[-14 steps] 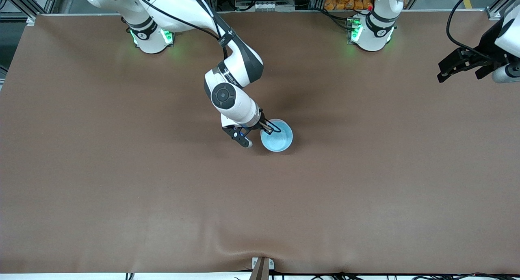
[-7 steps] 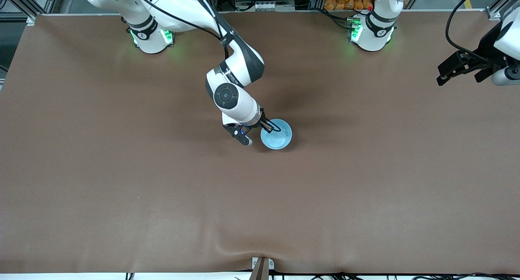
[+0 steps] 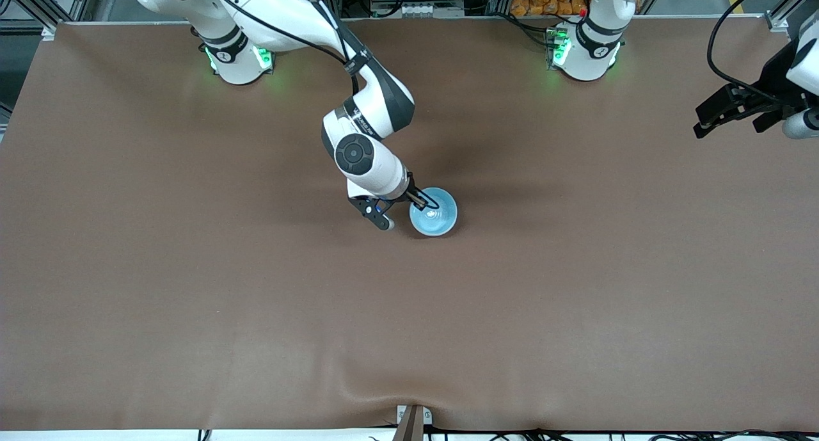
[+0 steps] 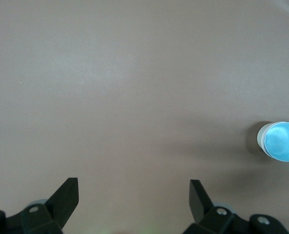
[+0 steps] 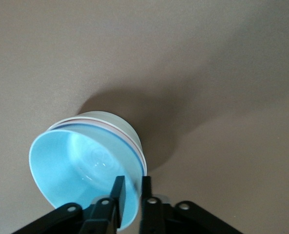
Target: Stack pink and blue bowls on white bowl
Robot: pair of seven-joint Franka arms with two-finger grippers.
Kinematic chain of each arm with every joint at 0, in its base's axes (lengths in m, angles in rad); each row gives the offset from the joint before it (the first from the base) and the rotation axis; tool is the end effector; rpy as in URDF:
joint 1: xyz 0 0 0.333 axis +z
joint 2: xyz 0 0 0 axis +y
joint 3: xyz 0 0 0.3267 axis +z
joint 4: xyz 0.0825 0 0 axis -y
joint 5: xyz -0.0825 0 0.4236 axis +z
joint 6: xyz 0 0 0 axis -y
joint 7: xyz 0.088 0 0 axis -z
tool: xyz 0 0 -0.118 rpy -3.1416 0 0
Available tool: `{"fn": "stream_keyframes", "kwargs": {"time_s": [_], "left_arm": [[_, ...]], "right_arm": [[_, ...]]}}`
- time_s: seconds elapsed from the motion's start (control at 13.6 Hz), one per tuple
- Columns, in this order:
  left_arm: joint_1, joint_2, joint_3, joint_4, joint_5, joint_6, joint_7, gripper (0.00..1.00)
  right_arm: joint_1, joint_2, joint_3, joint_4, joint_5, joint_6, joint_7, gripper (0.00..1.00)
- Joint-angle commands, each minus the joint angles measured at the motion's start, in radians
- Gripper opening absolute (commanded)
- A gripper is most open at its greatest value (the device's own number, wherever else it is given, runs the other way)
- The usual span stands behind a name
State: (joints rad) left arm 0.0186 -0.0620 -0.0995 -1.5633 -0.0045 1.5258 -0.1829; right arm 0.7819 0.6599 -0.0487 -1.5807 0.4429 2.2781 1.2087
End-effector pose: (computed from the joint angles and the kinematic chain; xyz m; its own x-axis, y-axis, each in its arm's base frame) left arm 0.5679 -0.0485 0.6599 0.9945 0.1017 0.0241 0.1016 -0.9948 0.0028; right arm 0.5397 0.5110 0.2301 0.7122 -0.6393 -0.2900 -0.6879 -0.7179 -0.1068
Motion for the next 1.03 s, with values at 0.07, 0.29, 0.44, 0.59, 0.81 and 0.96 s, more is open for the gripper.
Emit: {"fn": "stream_keyframes", "kwargs": {"time_s": [0.07,0.29,0.44,0.59,0.81,0.96], "left_arm": [[0.018,-0.007,-0.011,-0.009,-0.012,0.016,0.022,1.00],[0.018,-0.007,-0.011,-0.015,-0.014,0.019,0.022,1.00],[0.018,-0.007,-0.011,-0.015,-0.014,0.019,0.022,1.00],[0.021,-0.009,-0.009,-0.023,-0.014,0.019,0.022,1.00],[0.023,-0.015,-0.011,-0.035,-0.014,0.020,0.023,1.00],[0.023,-0.016,-0.011,-0.040,-0.014,0.022,0.023,1.00]], "right_arm": [[-0.036,-0.072,-0.014,-0.001,0.002,-0.014,-0.004,1.00],[-0.143,-0.152,-0.023,-0.001,-0.007,-0.136,-0.218,1.00],[-0.228,-0.199,-0.026,-0.005,-0.010,-0.273,-0.370,1.00],[-0.317,-0.245,-0.031,-0.013,-0.024,-0.362,-0.513,1.00],[-0.455,-0.314,-0.031,-0.033,-0.078,-0.446,-0.648,1.00],[-0.548,-0.393,-0.030,-0.103,-0.119,-0.451,-0.794,1.00]]}}
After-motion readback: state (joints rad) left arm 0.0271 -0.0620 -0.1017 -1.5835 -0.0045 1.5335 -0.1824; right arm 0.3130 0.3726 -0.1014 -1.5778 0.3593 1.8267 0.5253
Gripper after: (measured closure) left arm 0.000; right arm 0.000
